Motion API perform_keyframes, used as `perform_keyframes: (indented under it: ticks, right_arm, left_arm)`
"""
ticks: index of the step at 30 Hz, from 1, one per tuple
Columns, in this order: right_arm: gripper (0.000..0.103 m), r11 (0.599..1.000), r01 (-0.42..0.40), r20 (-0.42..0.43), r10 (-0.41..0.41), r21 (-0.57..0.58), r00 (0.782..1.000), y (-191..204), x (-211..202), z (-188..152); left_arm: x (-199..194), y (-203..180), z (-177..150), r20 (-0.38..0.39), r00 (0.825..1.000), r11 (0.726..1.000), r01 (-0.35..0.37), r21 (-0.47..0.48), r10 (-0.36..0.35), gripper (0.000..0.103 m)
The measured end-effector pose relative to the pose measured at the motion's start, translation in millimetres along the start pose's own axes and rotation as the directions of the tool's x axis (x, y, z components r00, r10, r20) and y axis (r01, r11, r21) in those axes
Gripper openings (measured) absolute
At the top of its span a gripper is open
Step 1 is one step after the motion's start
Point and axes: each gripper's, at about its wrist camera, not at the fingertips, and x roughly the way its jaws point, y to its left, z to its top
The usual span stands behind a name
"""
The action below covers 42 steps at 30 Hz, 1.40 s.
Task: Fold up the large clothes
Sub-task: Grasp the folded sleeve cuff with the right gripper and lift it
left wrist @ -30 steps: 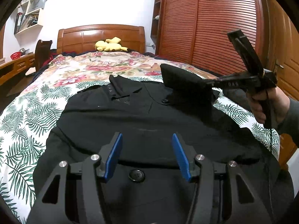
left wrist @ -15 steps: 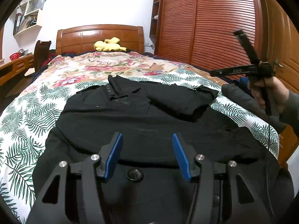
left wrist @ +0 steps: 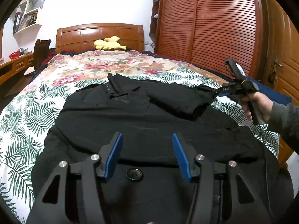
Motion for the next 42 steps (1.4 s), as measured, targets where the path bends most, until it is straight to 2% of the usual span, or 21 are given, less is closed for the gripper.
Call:
perform_keyframes:
  ticks: [9,17,22,24,26,27,28,36,40,42]
  right_arm:
    - [0.054,0.986,-0.022,-0.03,0.028,0.164,0.999,-33,27,1]
    - [0.054,0.984,-0.009,-0.024,0.014,0.177,1.0,-35,38,10]
    - [0.053,0.99,0.022,-0.023,-0.019,0.142,1.0,-31,41,14]
    - [0.027,0.995,0.011,-0.007,-0.01,0.1,1.0,-26,40,15]
    - [0.016,0.997,0.014,0.004,-0.014,0.076,1.0,-22,38,16]
    - [0.01,0.997,-0.002,0.024,0.001,0.074,1.0,-21,33,16]
    - [0.009,0.997,-0.008,0.038,0.005,0.072,0.999,-19,30,17]
    - [0.006,0.999,-0.034,0.199,0.04,-0.029,0.979,25,-35,31]
    - [0.006,0.99,-0.095,0.257,0.12,-0.108,0.959,61,-77,36]
    - [0.006,0.977,-0.154,0.277,0.189,-0.146,0.942,82,-100,34]
  left_arm:
    - [2,2,-1,-0.009,1.0,1.0,0.004,-0.006,-0.004,0.054]
    - [1,2,-2,-0.01,1.0,1.0,0.005,-0.003,-0.005,0.054]
    - [2,2,-2,-0.013,1.0,1.0,0.005,-0.003,-0.005,0.054]
    - [2,2,-2,-0.015,1.0,1.0,0.005,-0.003,-0.005,0.054]
    - [1,1,-1,-0.016,1.0,1.0,0.002,-0.001,-0.002,0.054]
    - [0,1,-1,-0.018,1.0,1.0,-0.001,0.0,0.001,0.054]
    - [0,1,-1,-0.019,1.0,1.0,-0.002,0.001,0.002,0.054]
    - [-22,3,-4,-0.009,0.999,0.999,-0.035,0.011,0.035,0.054]
    - [-40,6,-4,0.006,0.998,0.998,-0.057,0.009,0.057,0.054]
    - [-50,7,-4,0.015,0.997,0.998,-0.069,0.01,0.069,0.054]
